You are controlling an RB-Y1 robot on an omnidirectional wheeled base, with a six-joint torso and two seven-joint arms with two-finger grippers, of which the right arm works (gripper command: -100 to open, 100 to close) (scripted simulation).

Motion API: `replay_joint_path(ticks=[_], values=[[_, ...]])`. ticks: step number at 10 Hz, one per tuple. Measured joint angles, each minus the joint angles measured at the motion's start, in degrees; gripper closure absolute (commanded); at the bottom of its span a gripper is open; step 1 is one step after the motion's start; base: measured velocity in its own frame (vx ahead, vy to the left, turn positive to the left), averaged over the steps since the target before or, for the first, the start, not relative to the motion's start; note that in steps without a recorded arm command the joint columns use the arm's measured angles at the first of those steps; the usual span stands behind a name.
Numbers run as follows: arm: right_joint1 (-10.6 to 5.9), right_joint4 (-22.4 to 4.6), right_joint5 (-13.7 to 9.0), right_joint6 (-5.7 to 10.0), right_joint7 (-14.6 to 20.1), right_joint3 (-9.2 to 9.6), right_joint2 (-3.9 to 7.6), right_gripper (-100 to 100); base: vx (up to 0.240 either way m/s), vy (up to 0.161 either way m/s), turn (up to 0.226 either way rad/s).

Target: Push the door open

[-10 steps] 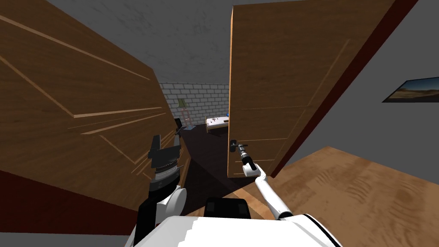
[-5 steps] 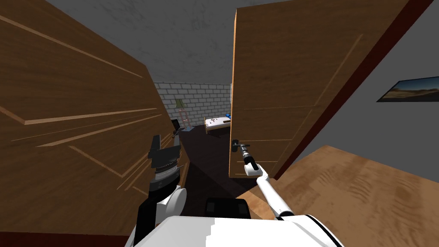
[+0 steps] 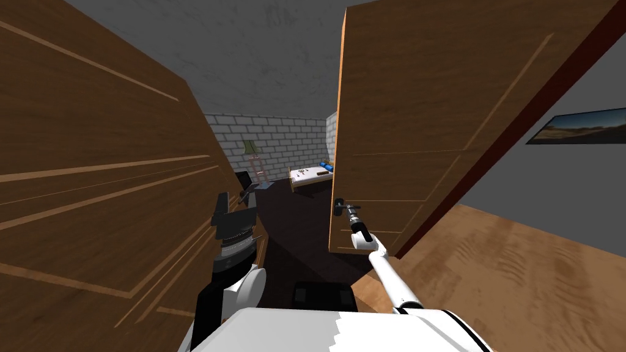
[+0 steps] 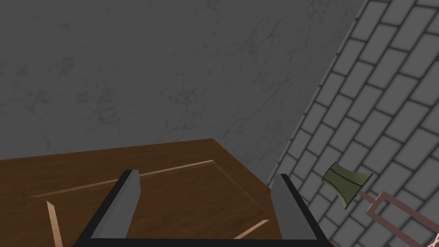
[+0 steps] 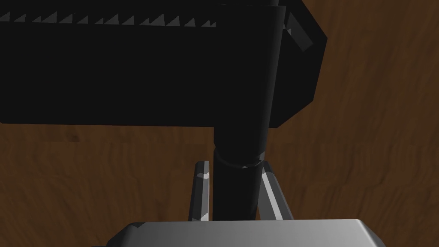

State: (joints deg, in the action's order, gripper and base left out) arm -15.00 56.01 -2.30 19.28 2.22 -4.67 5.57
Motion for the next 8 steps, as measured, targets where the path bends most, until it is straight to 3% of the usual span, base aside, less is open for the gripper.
replay_joint_path(ticks=[2,5,8], values=[[-0.62,-1.17,-0.15,0.23,-0.85,-1.75,-0.35,100,0.163,0.135,-0.083],[-0.80,-1.86,-0.51,0.56,-1.13,-3.65,0.03,100,0.152,0.109,-0.066],[-0.72,-1.76,-0.68,0.47,-1.46,-4.84,0.14,100,0.129,0.052,-0.042]])
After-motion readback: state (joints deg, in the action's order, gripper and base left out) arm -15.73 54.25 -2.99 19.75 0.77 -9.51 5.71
